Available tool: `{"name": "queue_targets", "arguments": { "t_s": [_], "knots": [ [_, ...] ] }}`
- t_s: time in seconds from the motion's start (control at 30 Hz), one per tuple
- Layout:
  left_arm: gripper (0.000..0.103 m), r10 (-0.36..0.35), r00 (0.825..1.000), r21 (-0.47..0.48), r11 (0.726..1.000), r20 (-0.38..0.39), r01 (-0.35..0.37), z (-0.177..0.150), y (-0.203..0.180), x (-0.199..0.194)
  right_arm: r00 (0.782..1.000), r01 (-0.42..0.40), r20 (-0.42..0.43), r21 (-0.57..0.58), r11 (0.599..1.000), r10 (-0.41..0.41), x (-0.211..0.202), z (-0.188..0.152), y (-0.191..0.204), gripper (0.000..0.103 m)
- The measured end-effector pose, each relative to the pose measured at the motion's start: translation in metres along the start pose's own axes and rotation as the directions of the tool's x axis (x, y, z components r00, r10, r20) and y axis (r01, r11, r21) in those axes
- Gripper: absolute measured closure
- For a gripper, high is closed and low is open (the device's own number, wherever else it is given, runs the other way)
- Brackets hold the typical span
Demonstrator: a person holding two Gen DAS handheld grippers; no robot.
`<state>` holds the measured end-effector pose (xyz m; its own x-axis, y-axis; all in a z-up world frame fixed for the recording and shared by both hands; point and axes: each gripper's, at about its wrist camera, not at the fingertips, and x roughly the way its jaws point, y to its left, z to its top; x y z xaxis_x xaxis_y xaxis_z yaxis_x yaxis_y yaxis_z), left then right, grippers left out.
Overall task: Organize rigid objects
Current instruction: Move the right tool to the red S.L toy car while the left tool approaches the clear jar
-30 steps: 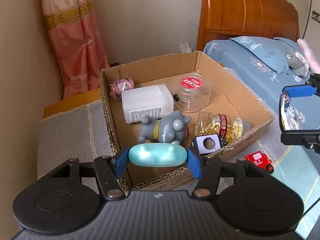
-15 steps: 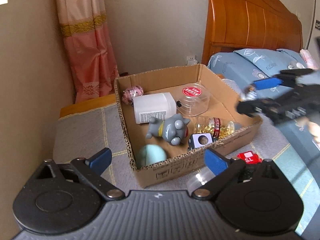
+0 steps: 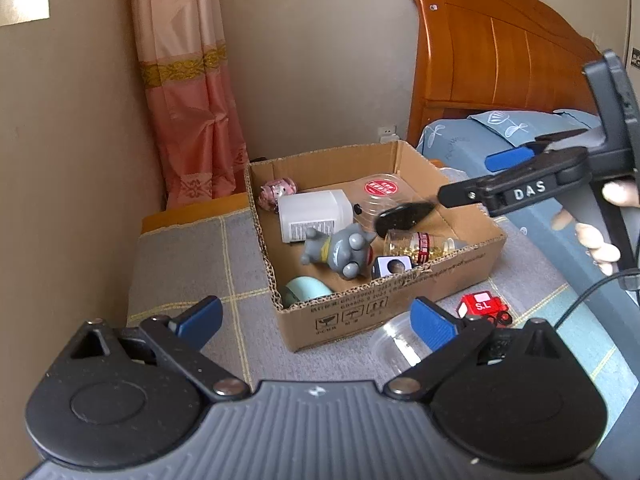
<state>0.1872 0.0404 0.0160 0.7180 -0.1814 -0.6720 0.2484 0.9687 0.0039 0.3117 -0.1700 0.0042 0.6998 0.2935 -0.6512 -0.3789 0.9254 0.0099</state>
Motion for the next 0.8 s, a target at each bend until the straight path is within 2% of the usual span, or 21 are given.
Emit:
{"name": "queue_targets", "arguments": {
  "t_s": [0.27, 0.37, 0.5, 0.8],
  "knots": [
    [0.002, 0.010, 1.000, -0.020, 1.000, 0.019, -0.010, -0.013, -0.009, -0.013, 1.000, 0.026, 0.010, 0.025, 0.999, -0.026, -0.030, -0.013, 0.005, 0.000],
    [0.001, 0.004, 1.000, -0.041, 0.999, 0.027, -0.003, -0.019, -0.012, -0.018, 1.000, 0.026, 0.008, 0.040, 0.999, -0.027, -0.039, -0.024, 0.008, 0.000],
    [0.001, 0.020, 0.999, -0.064, 0.998, 0.029, -0.018, -0.028, -0.017, -0.019, 0.998, 0.066, 0.002, 0.047, 0.997, -0.066, -0.047, -0.048, 0.015, 0.000],
    [0.001, 0.014, 1.000, -0.153, 0.988, -0.025, -0.018, -0.056, -0.022, -0.002, 0.989, 0.115, -0.102, 0.119, 0.986, -0.103, -0.012, -0.119, 0.018, 0.000]
  ]
}}
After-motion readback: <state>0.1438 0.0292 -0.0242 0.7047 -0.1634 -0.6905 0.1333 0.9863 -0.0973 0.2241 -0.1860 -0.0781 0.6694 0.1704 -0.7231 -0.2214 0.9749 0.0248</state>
